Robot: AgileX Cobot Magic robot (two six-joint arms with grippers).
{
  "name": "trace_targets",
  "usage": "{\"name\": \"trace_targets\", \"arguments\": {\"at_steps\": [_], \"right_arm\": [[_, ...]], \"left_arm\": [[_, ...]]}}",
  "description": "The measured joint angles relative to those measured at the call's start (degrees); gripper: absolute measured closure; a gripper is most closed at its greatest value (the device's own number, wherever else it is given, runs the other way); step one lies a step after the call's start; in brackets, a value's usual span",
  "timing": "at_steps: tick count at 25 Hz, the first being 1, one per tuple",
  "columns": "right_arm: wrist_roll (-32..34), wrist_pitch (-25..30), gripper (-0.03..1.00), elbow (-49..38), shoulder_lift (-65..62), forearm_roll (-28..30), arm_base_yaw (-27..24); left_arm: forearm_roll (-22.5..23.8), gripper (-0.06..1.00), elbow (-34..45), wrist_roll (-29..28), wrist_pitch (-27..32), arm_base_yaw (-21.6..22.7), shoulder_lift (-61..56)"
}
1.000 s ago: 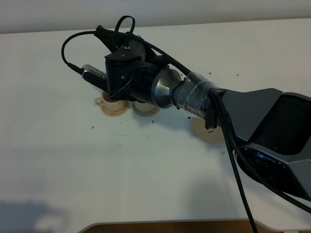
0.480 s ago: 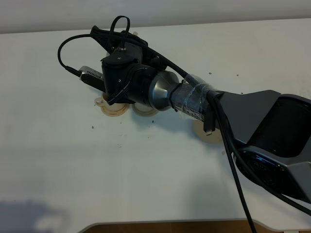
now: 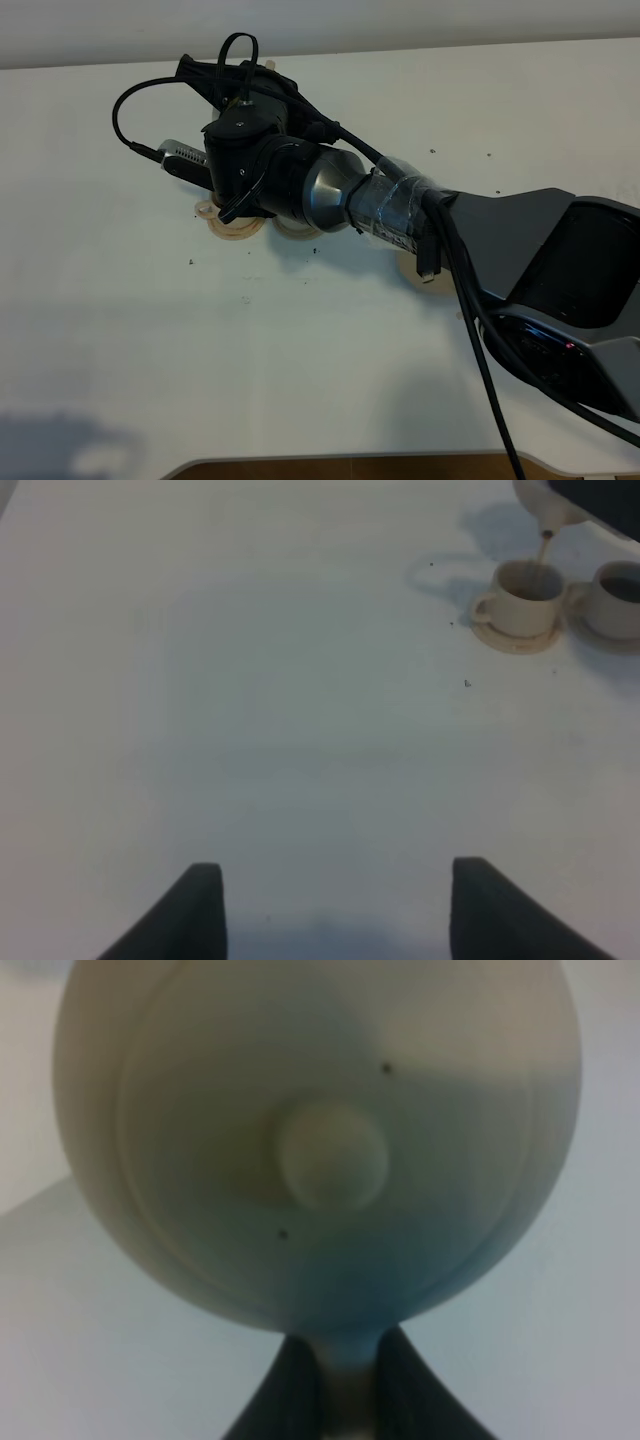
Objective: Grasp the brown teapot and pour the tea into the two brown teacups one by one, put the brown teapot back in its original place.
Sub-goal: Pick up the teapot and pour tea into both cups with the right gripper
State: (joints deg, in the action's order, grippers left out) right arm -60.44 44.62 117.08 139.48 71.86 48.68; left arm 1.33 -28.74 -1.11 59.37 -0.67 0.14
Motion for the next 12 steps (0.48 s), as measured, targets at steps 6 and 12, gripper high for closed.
{"name": "trace_targets", "arguments": {"at_steps": [6,12], "right_arm": [[-0.05,0.07,0.85,0.0,0.0,0.43,0.0],[-0.05,0.3,0.85,0.0,0.0,2.31,0.39]], "left_arm": [[0.0,0.45,0.0,0.0,0.0,0.0,0.0],[0.0,0.45,0.0,0.0,0.0,0.0,0.0]]}}
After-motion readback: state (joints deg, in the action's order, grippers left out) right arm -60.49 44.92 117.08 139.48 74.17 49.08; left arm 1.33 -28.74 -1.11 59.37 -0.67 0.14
